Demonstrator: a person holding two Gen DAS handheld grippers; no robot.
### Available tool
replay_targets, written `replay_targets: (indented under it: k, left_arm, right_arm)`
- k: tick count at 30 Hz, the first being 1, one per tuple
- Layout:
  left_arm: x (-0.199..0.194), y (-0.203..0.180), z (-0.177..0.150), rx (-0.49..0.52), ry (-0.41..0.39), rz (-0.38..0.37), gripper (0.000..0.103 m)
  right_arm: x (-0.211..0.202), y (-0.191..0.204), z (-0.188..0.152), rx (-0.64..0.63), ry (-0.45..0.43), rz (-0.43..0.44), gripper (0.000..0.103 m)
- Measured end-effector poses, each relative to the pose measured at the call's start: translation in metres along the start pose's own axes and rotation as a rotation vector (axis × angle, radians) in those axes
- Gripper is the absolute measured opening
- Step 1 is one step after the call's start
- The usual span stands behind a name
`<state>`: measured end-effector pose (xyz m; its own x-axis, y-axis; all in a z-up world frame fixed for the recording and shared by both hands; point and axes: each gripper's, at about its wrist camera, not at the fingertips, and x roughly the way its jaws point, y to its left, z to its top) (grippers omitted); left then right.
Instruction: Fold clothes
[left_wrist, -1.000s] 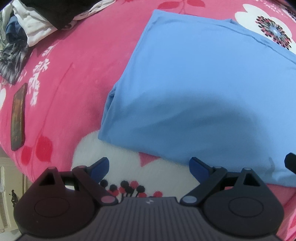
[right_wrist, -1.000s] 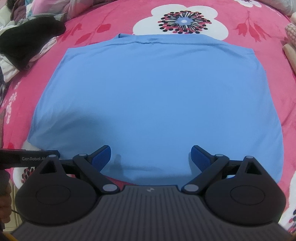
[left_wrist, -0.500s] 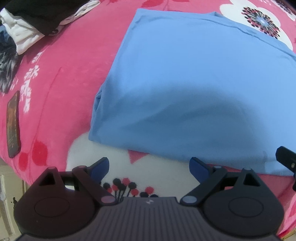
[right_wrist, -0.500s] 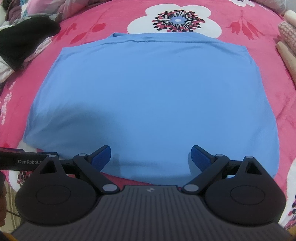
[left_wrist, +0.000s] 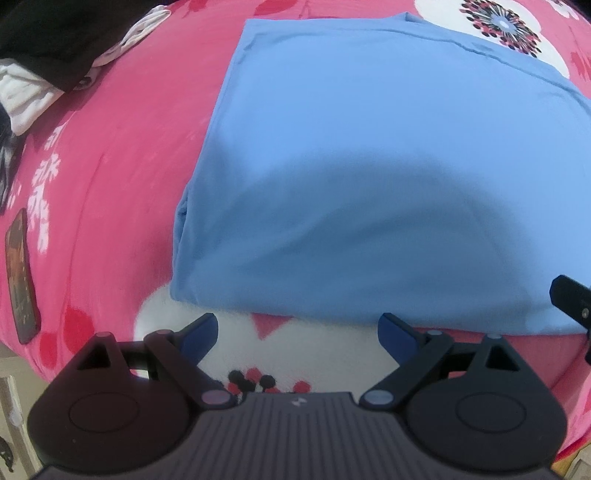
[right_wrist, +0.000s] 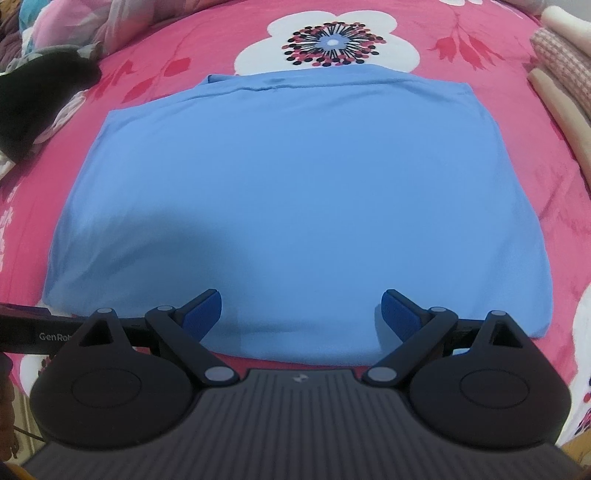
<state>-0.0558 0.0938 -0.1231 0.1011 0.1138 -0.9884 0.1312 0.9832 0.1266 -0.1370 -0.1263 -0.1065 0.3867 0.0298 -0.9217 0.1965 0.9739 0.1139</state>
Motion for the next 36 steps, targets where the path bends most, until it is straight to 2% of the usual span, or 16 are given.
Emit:
replay_targets:
  k: [9, 16, 23, 31, 36]
  left_arm:
    - [0.004, 0.012, 0.004, 0.046, -0.004, -0.022, 0.094]
    - [0.002, 0.014, -0.012, 0.191, -0.161, -0.131, 0.094]
    - [0.020, 0.034, -0.021, 0.199, -0.178, -0.216, 0.097]
    - [0.027, 0.033, -0.028, 0.281, -0.189, -0.192, 0.103]
    - [0.028, 0.034, -0.029, 0.270, -0.188, -0.177, 0.103]
  right_arm:
    - [0.001, 0.008, 0.001, 0.032, -0.006, -0.020, 0.094]
    - [0.008, 0.006, 0.002, 0.094, 0.038, -0.021, 0.094]
    - [0.010, 0.009, 0.003, 0.082, 0.017, -0.074, 0.094]
    - [0.018, 0.016, 0.013, 0.058, 0.006, -0.112, 0.094]
    - [0.030, 0.012, 0.017, 0.062, 0.011, -0.148, 0.094]
